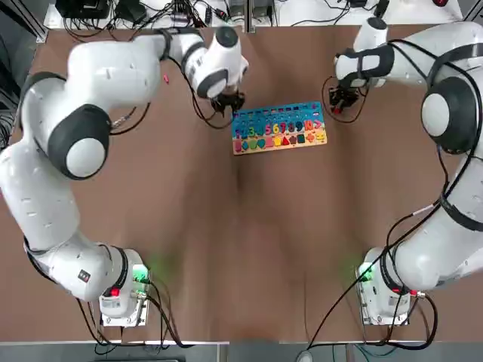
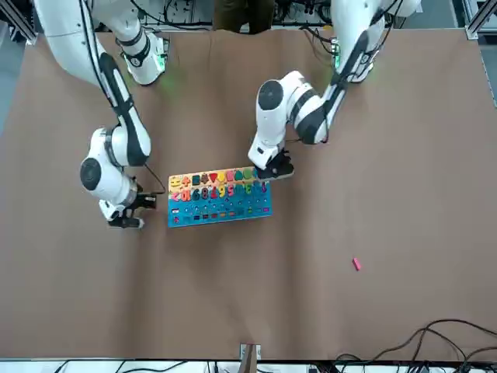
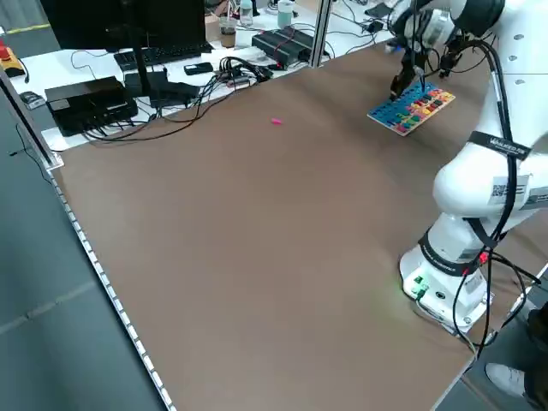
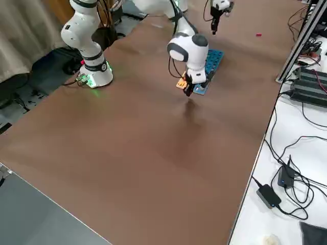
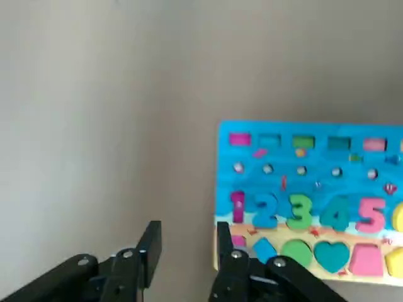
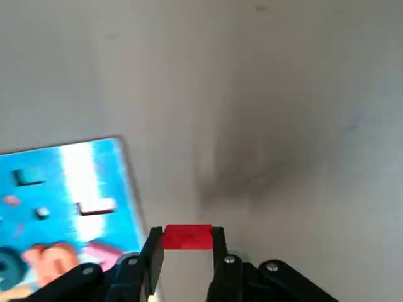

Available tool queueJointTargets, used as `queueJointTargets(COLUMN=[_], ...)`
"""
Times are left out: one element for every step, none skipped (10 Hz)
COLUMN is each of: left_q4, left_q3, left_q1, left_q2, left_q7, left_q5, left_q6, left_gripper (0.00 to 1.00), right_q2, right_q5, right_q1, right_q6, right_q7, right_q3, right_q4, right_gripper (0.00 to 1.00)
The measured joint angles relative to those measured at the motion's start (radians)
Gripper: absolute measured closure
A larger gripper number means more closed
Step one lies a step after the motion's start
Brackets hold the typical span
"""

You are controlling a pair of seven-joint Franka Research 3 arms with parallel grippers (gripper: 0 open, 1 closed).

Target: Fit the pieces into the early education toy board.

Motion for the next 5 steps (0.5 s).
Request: queueJointTargets(left_q4=[0.008, 0.028, 0.059, 0.089, 0.109], left_q3=[-0.001, -0.001, -0.001, -0.001, -0.001], left_q1=[0.037, 0.078, 0.115, 0.153, 0.187], left_q2=[-0.023, -0.038, -0.043, -0.043, -0.043], left_q7=[0.043, 0.097, 0.154, 0.207, 0.251], left_q5=[0.0, 0.0, 0.0, 0.0, 0.0], left_q6=[-0.006, -0.027, -0.055, -0.073, -0.079], left_gripper=[0.52, 0.46, 0.41, 0.26, 0.21], right_q2=[-0.002, -0.003, -0.003, -0.003, -0.003], right_q5=[0.002, 0.003, 0.003, 0.003, 0.003], right_q1=[0.019, 0.028, 0.037, 0.044, 0.047], right_q6=[0.0, 0.0, 0.0, 0.001, 0.003], right_q7=[0.027, 0.05, 0.065, 0.073, 0.073], right_q3=[0.007, 0.018, 0.024, 0.026, 0.026], right_q4=[0.001, 0.005, 0.008, 0.01, 0.013], right_gripper=[0.64, 0.64, 0.64, 0.64, 0.64])
